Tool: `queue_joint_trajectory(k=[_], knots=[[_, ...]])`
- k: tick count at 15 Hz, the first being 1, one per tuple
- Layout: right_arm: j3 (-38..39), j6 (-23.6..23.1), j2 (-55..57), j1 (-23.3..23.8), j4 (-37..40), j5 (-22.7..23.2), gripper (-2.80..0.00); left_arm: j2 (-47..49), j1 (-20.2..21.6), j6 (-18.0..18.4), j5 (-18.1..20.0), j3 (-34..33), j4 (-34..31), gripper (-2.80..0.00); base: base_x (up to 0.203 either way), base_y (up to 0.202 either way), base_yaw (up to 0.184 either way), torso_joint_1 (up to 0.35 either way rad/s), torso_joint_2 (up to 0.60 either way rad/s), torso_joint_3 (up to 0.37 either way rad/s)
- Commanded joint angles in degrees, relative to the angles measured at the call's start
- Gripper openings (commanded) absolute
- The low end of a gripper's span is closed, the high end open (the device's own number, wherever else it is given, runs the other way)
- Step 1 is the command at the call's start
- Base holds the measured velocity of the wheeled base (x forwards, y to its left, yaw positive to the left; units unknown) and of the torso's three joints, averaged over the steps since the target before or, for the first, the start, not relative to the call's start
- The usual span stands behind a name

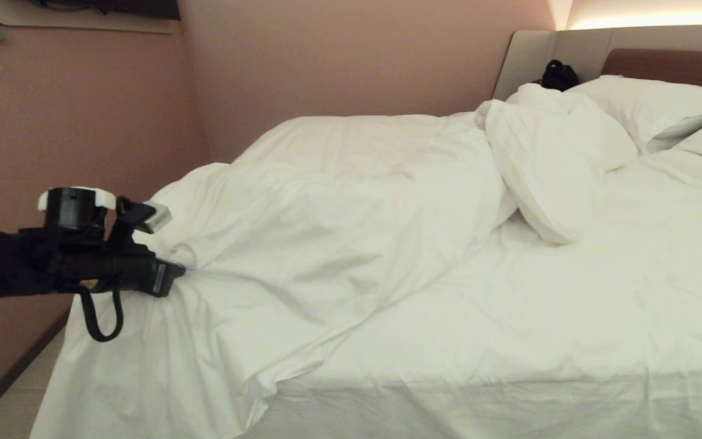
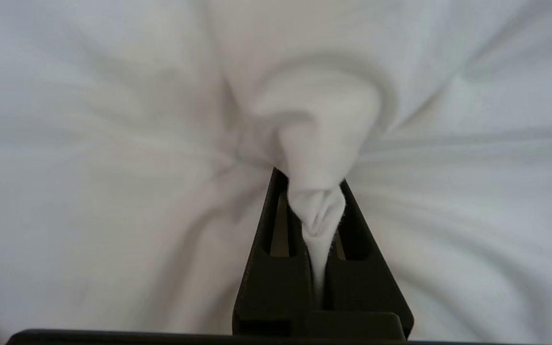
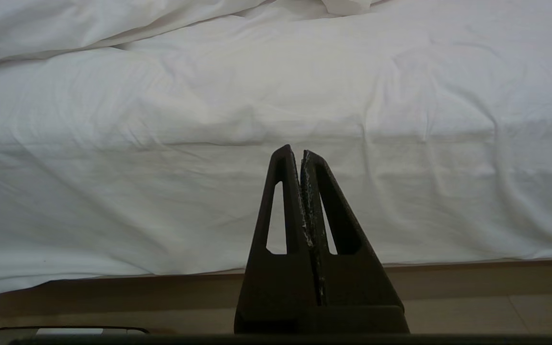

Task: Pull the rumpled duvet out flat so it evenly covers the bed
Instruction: Flatten the corners of the folded blanket

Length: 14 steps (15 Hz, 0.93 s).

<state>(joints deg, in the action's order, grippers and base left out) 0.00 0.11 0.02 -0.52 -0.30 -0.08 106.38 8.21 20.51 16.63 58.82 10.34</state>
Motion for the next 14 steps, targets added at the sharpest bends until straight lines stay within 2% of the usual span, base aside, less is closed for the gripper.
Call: queue_joint_trajectory(k=[1, 5, 13, 14], knots=[[0.0, -0.02, -0.02, -0.05, -0.05, 0.0, -2.8, -7.68, 3.94, -0.29, 0.5, 0.0, 0.31, -2.8, 0.0, 0.0, 0.0, 0.0, 0.0, 0.0], [0.0, -0.02, -0.02, -0.09, -0.05, 0.0, -2.8, -15.64, 10.89, -3.35, 5.5, 0.14, 0.22, -2.8, 0.0, 0.0, 0.0, 0.0, 0.0, 0.0], [0.0, 0.06, -0.02, 0.0, -0.05, 0.0, -2.8, -18.78, 20.04, -6.03, 7.24, 1.53, 1.16, -2.8, 0.0, 0.0, 0.0, 0.0, 0.0, 0.0], [0.0, -0.02, -0.02, -0.07, -0.05, 0.0, -2.8, -19.5, 21.16, -6.09, 8.53, 1.58, 1.15, -2.8, 0.0, 0.0, 0.0, 0.0, 0.0, 0.0]])
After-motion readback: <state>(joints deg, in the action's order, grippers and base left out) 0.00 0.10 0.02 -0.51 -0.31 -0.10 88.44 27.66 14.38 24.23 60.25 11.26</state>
